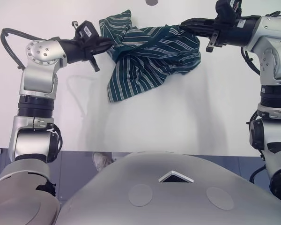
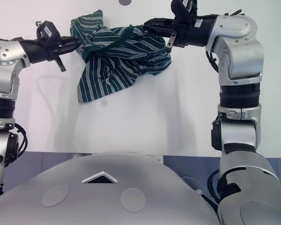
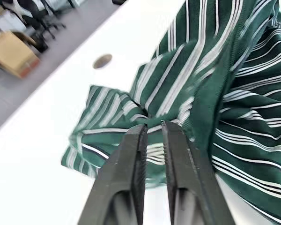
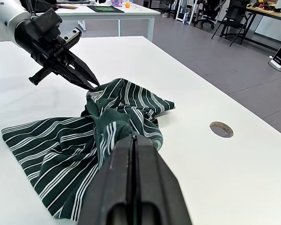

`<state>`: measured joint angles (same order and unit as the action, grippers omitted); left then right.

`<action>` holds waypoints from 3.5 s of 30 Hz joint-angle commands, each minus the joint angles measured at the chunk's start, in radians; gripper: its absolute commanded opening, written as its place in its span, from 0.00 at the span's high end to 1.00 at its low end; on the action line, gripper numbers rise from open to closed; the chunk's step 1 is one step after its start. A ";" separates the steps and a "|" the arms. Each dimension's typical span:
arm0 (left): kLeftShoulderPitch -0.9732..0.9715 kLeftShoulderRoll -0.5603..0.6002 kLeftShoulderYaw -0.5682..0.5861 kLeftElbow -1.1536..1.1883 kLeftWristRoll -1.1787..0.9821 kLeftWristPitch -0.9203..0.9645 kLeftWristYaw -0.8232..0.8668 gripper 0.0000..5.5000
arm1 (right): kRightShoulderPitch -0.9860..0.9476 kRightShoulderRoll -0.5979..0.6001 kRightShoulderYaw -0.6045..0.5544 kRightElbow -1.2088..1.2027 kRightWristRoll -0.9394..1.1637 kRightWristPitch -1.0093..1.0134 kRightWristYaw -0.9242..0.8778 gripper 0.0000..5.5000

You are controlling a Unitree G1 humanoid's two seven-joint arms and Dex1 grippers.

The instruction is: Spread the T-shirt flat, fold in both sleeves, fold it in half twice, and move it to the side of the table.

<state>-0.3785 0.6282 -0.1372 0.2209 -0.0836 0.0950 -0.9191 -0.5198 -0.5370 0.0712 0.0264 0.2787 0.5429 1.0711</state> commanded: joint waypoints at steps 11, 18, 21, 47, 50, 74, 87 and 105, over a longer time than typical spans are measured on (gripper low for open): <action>-0.004 0.130 -0.131 0.123 0.310 -0.340 0.000 0.73 | -0.014 0.007 0.021 0.018 0.009 -0.007 -0.041 1.00; 0.016 0.107 -0.158 0.133 0.324 -0.381 0.010 0.73 | 0.003 0.010 0.053 0.005 0.006 -0.010 -0.037 1.00; 0.001 0.068 -0.193 0.183 0.374 -0.442 0.064 0.73 | 0.003 0.010 0.058 0.005 0.008 -0.011 -0.039 1.00; -0.988 -0.188 0.067 1.025 0.165 -0.269 0.337 1.00 | -0.729 0.091 -0.097 0.946 -0.175 -0.470 -0.437 1.00; -1.122 -0.188 0.082 1.104 0.196 -0.232 0.453 1.00 | -0.898 0.072 -0.081 1.163 -0.266 -0.580 -0.559 1.00; 0.344 0.265 -0.119 -0.542 -0.043 0.613 -0.315 1.00 | 0.464 -0.413 0.253 -0.609 -0.014 0.013 0.168 1.00; -0.003 0.230 0.085 -0.415 -0.242 0.668 -0.285 0.87 | 0.191 -0.300 -0.018 -0.369 0.157 0.274 -0.013 0.89; 0.210 0.391 -0.124 -0.047 0.118 0.181 -0.266 1.00 | 0.349 -0.337 0.393 0.079 -0.392 -0.147 -0.105 1.00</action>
<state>-0.2247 0.9862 -0.2689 0.1702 0.0297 0.2600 -1.1711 -0.3189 -0.8318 0.4276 0.1265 -0.1232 0.3317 0.8802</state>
